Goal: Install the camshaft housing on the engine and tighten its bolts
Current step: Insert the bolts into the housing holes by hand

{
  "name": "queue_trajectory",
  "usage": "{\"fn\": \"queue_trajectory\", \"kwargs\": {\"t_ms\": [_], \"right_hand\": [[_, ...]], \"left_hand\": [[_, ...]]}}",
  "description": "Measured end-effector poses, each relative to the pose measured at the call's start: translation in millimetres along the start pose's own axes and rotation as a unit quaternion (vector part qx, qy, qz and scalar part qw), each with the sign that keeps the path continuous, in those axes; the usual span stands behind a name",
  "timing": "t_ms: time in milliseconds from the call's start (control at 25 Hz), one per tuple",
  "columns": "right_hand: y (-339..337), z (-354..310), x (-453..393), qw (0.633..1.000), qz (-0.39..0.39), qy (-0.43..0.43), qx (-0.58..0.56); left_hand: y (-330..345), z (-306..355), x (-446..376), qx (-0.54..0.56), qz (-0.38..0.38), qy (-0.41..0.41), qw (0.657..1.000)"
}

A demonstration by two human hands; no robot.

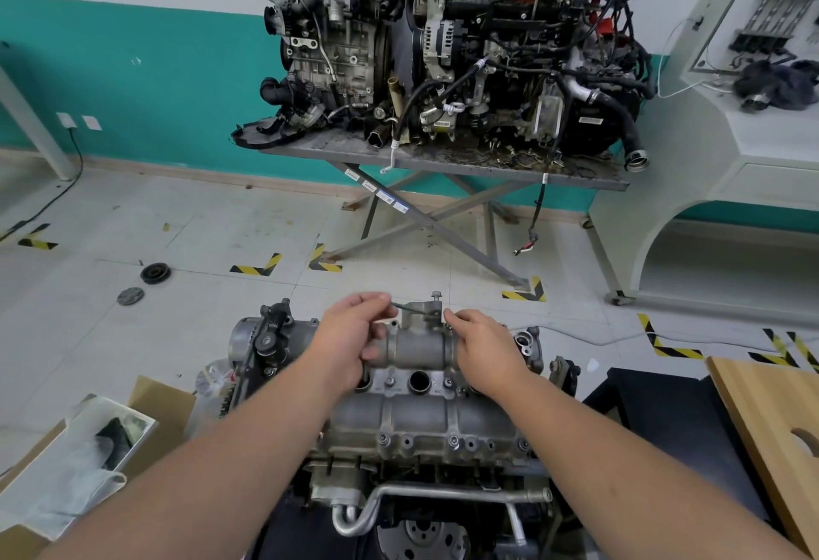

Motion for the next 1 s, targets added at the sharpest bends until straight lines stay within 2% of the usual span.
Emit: {"fn": "queue_trajectory", "kwargs": {"t_ms": [160,400,480,600,800,1000], "right_hand": [[0,-3,-1,1.000,0.027,0.009,0.001],[3,1,-4,1.000,0.021,0.020,-0.010],[4,0,-5,0.999,0.024,0.032,-0.024],[8,4,-6,0.998,0.012,0.034,-0.053],[7,0,-4,0.998,0.043,0.020,-0.045],[7,5,-3,0.996,0.055,0.019,-0.063]], "left_hand": [[-15,55,-11,-0.220,0.031,0.089,0.971],[1,57,-24,-0.452,-0.003,0.130,0.883],[3,55,-26,-0.472,-0.004,0.137,0.871],[3,57,-27,-0.470,-0.009,0.140,0.871],[8,58,-27,-0.461,-0.029,0.139,0.876],[17,48,-30,-0.529,-0.043,0.139,0.836]]}}
Point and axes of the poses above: each hand's wrist, its own x-axis away from the middle knuckle, its own y-axis out of the palm, z = x × y, the point moved 10 cm from there along -x, towards the middle knuckle, and after that the axes turned 5 degrees about x, right-handed, at the moved point
